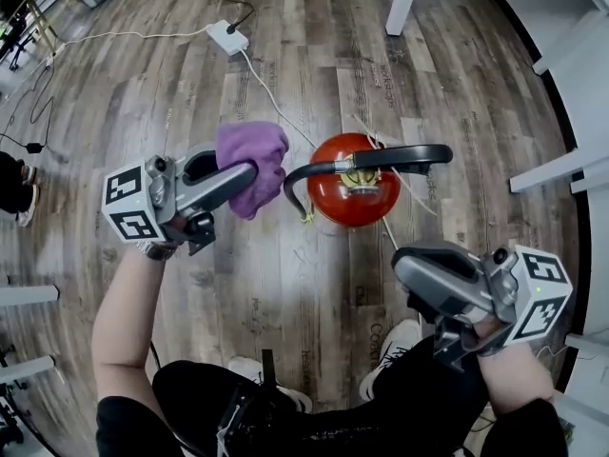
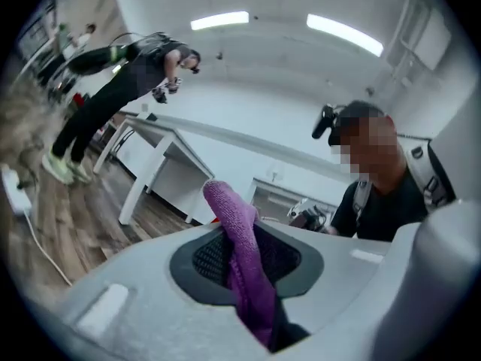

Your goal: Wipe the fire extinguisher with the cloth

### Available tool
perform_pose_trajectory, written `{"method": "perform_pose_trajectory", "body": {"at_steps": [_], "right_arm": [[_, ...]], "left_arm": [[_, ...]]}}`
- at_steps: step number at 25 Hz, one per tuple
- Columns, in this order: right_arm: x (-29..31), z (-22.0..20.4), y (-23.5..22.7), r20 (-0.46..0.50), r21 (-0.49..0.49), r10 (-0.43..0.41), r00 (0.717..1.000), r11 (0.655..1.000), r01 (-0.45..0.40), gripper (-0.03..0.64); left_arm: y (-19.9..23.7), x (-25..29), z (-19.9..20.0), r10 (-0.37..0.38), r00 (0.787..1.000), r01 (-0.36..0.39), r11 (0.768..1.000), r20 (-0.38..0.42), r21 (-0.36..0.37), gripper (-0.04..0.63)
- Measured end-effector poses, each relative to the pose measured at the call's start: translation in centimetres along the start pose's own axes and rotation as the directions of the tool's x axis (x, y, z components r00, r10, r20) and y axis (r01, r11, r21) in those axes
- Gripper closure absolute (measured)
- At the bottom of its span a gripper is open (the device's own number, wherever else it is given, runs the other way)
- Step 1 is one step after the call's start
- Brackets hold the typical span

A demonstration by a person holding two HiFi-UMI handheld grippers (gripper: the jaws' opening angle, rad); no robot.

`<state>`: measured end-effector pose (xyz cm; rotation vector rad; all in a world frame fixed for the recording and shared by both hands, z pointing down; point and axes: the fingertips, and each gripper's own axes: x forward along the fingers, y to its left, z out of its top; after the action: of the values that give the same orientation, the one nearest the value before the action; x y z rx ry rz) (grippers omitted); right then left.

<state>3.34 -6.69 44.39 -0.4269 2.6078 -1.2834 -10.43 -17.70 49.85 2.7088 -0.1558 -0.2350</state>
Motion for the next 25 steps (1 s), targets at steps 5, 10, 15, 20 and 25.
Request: {"method": "perform_pose_trajectory", "body": {"at_steps": [5,10,15,20,25], "right_arm": [[0.7,0.3,1.6,0.009,0.020,0.040,0.999,0.999,-0.040,0.615],[-0.2,1.2,2.2,0.035,0.015,0.055,0.998,0.998,-0.056,0.615],[-1.8,3.0,3.3,0.057,0.007,0.102,0.993,0.995,-0.102,0.615],[-2.4,2.7,3.3,0.069,-0.002,0.127,0.990,0.992,-0.127,0.615],[-3.0,2.8,3.0,0.080,-0.006,0.142,0.987,0.990,-0.142,0.615]], "left_arm": [[-3.8,2.5,0.5,0.167,0.955,-0.035,0.884,-0.246,0.465,0.525],[-4.3,6.6,-1.0,0.239,0.892,0.049,0.792,-0.383,0.608,0.525],[-4.9,12.8,0.2,0.244,0.866,0.122,0.742,-0.435,0.659,0.525],[-6.0,17.0,0.2,0.251,0.831,0.197,0.701,-0.496,0.685,0.525],[-6.7,22.0,-0.4,0.229,0.808,0.280,0.663,-0.543,0.695,0.525]]}}
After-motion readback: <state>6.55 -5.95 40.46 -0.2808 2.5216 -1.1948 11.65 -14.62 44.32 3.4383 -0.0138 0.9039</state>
